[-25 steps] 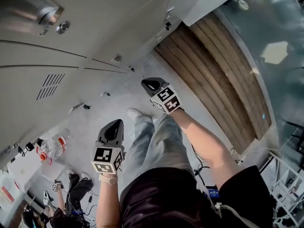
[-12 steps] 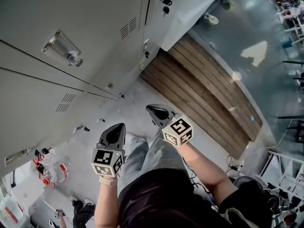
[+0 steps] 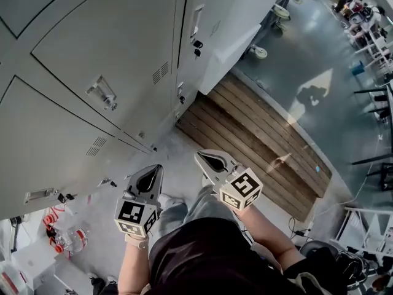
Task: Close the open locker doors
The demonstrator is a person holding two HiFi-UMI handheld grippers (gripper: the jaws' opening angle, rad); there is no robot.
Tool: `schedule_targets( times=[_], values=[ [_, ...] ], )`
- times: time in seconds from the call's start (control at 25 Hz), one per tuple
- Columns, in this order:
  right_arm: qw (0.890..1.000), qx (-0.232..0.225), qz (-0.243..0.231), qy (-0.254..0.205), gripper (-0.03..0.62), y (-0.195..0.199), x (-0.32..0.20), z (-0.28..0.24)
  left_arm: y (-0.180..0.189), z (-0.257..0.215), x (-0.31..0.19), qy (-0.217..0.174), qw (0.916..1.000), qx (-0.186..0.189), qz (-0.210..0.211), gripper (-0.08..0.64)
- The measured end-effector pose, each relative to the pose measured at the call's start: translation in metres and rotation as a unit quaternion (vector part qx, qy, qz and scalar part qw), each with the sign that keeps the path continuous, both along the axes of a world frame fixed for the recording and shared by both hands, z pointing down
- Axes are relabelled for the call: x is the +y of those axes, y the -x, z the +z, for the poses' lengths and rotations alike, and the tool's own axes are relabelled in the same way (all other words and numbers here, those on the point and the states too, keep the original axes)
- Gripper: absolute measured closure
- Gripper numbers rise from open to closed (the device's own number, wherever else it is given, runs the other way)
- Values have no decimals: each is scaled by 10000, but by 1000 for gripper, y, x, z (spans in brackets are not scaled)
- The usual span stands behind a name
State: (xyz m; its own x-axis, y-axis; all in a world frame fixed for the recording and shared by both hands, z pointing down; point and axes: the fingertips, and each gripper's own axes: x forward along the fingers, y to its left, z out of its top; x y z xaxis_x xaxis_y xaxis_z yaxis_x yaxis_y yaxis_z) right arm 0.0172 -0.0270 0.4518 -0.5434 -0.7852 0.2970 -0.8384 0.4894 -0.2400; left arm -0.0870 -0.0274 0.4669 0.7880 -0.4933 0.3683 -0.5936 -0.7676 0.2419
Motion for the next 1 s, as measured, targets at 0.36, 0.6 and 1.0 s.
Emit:
schedule_targets(
  times=[0.36, 0.6, 1.0],
  values=[
    [9970, 112, -259, -726, 563, -2, -4, -93, -15, -67, -15, -512, 9982, 300, 32, 543],
    [9946, 107, -427, -939, 563, -4, -2, -118, -29, -92, -23, -775, 9961, 420, 42, 543],
    [9936, 148, -501, -1004, 563, -16, -13, -125, -47, -107, -38, -992, 9942, 424, 27, 543]
  ],
)
